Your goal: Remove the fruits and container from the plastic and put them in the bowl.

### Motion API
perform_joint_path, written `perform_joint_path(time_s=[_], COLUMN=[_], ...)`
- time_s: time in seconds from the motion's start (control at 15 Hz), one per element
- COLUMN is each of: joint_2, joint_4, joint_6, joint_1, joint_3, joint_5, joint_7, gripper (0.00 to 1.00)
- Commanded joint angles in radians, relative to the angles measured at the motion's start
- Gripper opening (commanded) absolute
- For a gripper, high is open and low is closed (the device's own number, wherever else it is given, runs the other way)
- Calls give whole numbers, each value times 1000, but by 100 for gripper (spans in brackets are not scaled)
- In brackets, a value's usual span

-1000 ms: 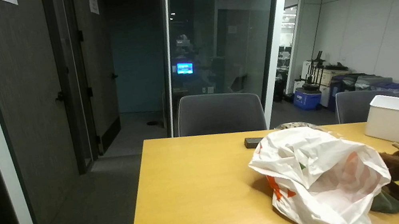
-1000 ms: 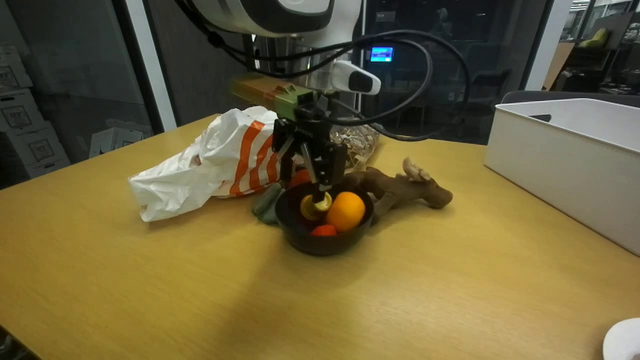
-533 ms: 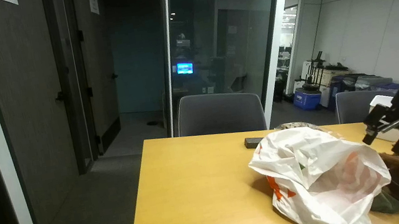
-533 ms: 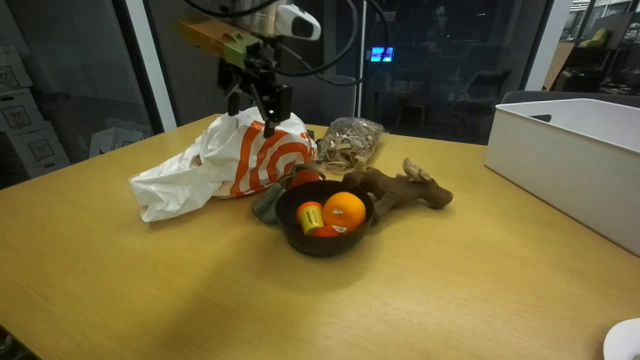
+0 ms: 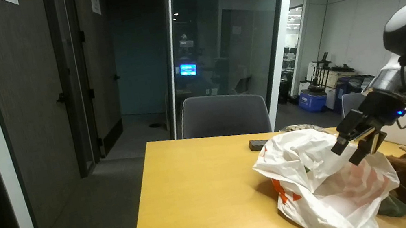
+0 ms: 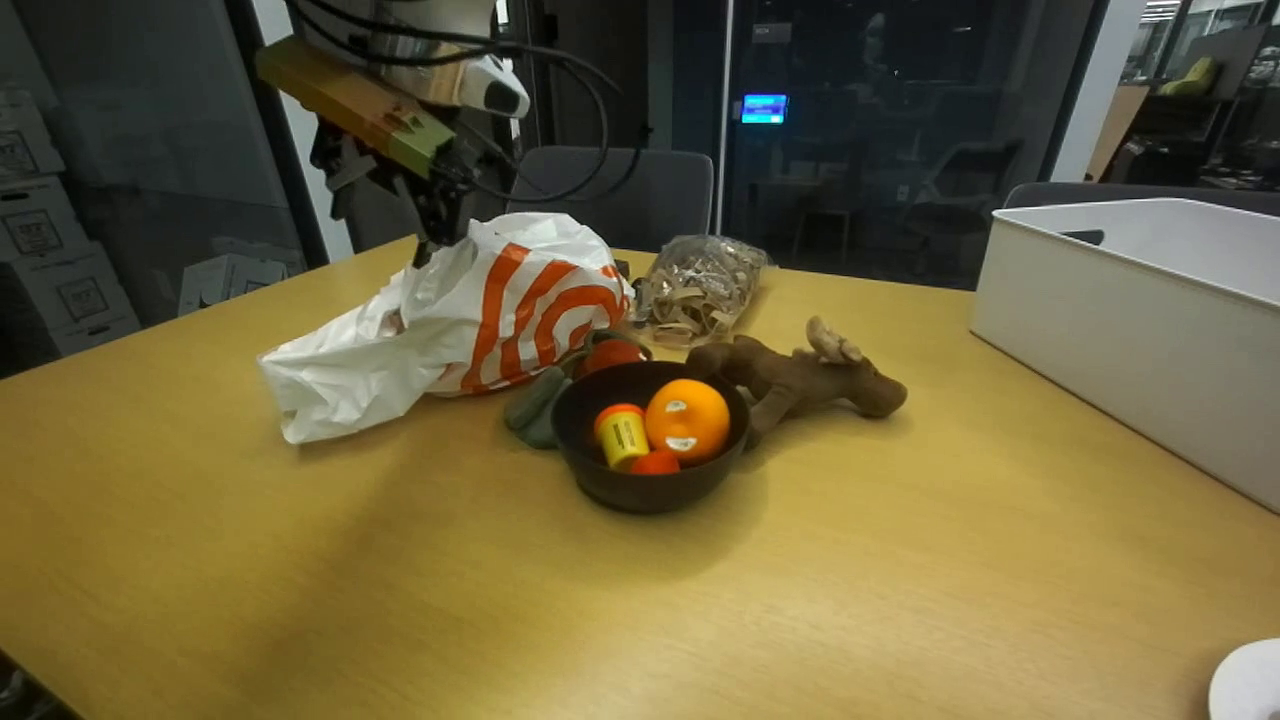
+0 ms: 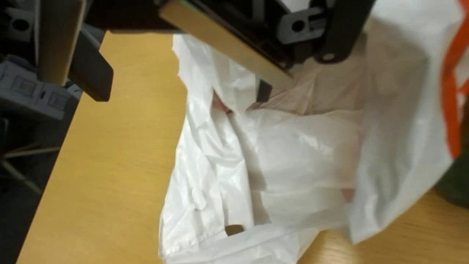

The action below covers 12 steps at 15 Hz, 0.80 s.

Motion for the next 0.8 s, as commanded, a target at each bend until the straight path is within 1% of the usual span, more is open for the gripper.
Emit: perform_joint_path(time_s=[0.0, 0.13, 0.27, 0.47, 0.6, 0.73], joint_2=[111, 158, 201, 264, 295, 319], joint_4=[76, 92, 111, 143, 159, 165], joint_6=[-149, -151, -144, -121, -63, 41], joint_1=[-5, -10, -9, 3, 16, 31], joint_3=[14, 27, 36, 54, 64, 71], joint_5=[23, -61, -111, -224, -306, -398], joint_7=[-96, -10, 10, 117, 218, 314], gripper=[100, 100, 100, 100, 100, 100])
